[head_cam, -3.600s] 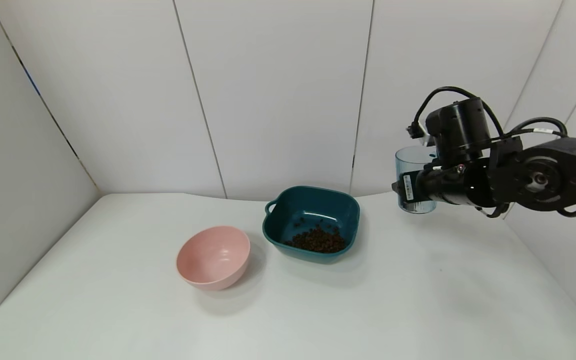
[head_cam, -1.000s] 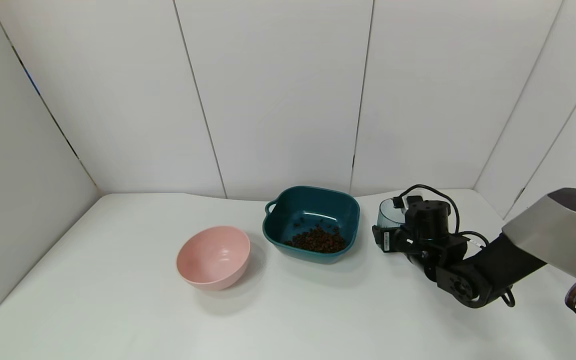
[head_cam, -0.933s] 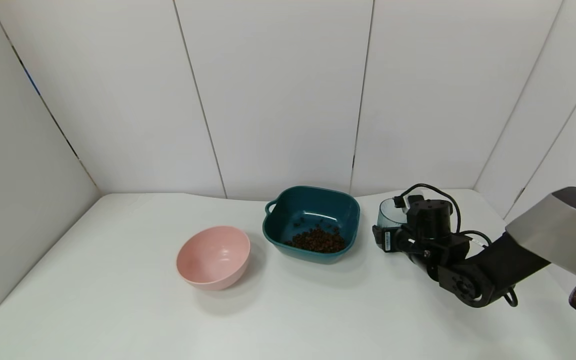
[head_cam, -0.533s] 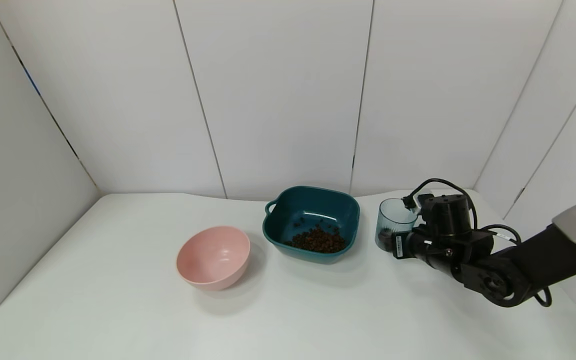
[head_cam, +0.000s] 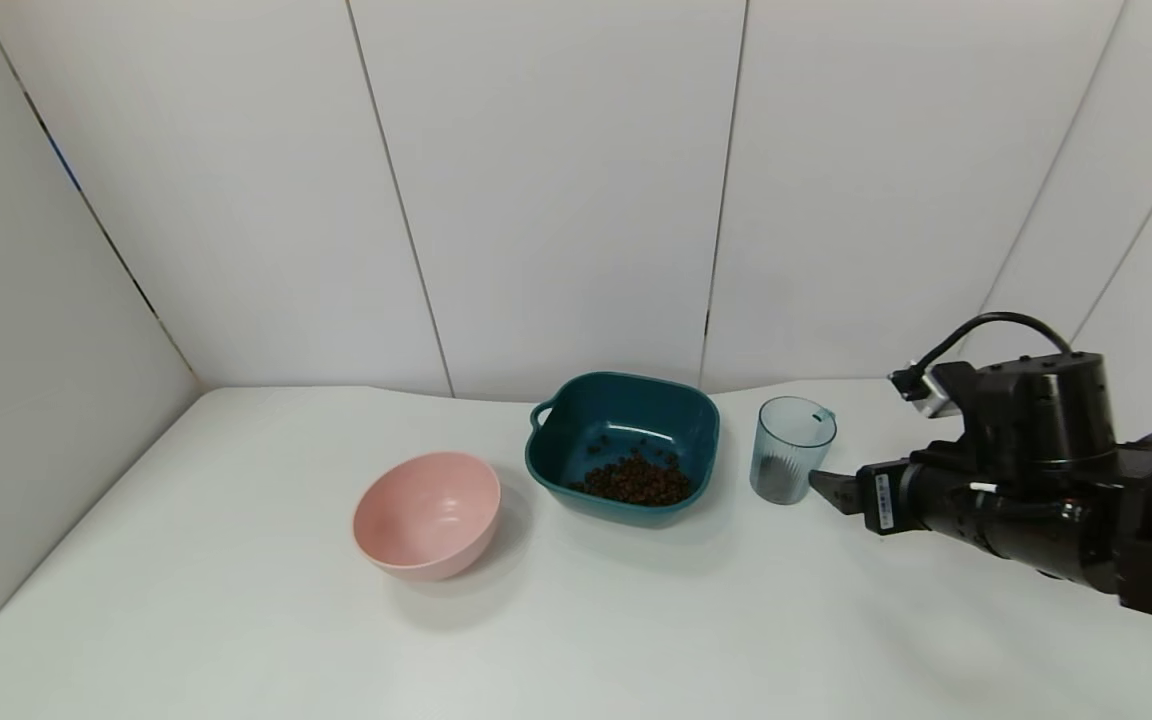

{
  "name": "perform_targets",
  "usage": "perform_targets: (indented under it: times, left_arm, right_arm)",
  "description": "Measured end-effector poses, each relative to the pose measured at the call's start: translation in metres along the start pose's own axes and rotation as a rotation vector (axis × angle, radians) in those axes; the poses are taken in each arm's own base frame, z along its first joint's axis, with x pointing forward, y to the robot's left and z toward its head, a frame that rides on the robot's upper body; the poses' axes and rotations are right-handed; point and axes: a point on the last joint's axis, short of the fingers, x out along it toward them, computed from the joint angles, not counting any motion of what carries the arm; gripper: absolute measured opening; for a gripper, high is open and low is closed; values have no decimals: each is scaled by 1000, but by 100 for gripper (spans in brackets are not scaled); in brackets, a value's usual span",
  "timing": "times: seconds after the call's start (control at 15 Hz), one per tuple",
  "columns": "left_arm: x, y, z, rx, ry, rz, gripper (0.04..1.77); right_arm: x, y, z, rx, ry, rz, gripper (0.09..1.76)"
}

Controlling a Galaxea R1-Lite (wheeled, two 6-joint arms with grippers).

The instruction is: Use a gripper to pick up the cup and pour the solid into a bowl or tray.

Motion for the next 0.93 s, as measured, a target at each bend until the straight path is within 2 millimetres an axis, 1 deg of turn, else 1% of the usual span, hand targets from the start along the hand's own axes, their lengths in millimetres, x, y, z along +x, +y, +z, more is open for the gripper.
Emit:
perform_targets:
  times: [0.2,0.33,0.8,0.93]
  left_arm:
    - [0,0,0,0,0,0,172]
    - [0,0,0,0,0,0,172]
    - [0,0,0,0,0,0,172]
    - [0,0,0,0,0,0,172]
  right_arm:
    - [-44,-5,-2,-4,-25,12,170]
    - [-70,-9,-10,-20,-41,18,170]
    - [-160,-27,-46,-39,-79,7,170]
    - [-183,-33,-56,-35,-102,-20,170]
